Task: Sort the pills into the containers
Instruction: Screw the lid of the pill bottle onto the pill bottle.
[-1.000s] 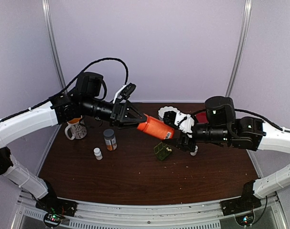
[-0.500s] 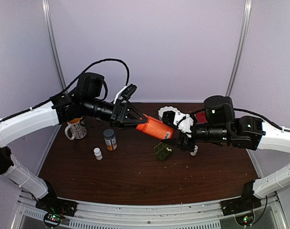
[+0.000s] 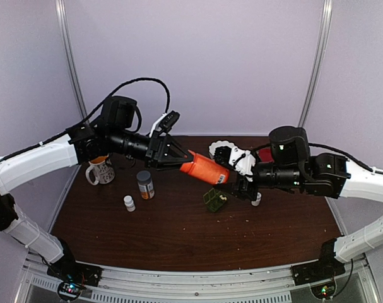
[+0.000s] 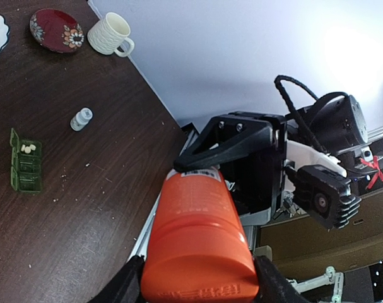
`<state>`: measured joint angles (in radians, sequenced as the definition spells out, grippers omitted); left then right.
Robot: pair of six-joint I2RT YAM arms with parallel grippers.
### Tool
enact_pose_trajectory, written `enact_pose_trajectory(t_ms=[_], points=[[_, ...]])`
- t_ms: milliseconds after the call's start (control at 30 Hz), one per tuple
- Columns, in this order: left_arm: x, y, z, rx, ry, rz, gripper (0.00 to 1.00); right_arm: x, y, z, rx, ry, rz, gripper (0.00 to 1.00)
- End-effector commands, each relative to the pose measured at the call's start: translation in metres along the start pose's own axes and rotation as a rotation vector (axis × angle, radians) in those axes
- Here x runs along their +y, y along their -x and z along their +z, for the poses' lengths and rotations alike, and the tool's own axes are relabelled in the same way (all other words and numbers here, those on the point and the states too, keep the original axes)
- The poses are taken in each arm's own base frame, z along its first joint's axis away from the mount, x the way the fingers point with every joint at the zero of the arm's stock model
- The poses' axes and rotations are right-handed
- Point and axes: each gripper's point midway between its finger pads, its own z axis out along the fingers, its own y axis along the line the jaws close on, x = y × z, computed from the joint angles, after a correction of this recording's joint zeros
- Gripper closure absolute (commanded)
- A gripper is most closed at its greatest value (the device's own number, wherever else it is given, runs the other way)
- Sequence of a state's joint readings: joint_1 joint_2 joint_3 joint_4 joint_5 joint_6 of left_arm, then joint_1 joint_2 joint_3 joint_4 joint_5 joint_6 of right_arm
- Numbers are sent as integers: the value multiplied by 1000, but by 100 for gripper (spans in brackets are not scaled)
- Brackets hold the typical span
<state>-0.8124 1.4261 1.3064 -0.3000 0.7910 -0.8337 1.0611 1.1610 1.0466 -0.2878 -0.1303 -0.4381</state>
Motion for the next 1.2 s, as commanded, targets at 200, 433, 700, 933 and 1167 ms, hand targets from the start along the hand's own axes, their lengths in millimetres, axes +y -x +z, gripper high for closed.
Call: enact_pose_trajectory(t_ms=[200, 433, 700, 933, 1167], points=[[-12, 5, -2, -8, -47, 183, 62, 1, 28, -5, -62, 60, 75, 100], [-14, 6, -6, -42, -15, 554, 70, 13, 42, -13, -121, 188, 137, 100], [-25, -11, 0, -19, -95, 1121, 77, 26, 48, -18, -150, 298, 183, 100], [-32, -11, -1, -28, -100, 1502, 96, 29, 48, -20, -166, 316, 204, 100], [-16, -29, 14, 99, 23, 2025, 100, 29, 47, -19, -163, 327, 230, 100]])
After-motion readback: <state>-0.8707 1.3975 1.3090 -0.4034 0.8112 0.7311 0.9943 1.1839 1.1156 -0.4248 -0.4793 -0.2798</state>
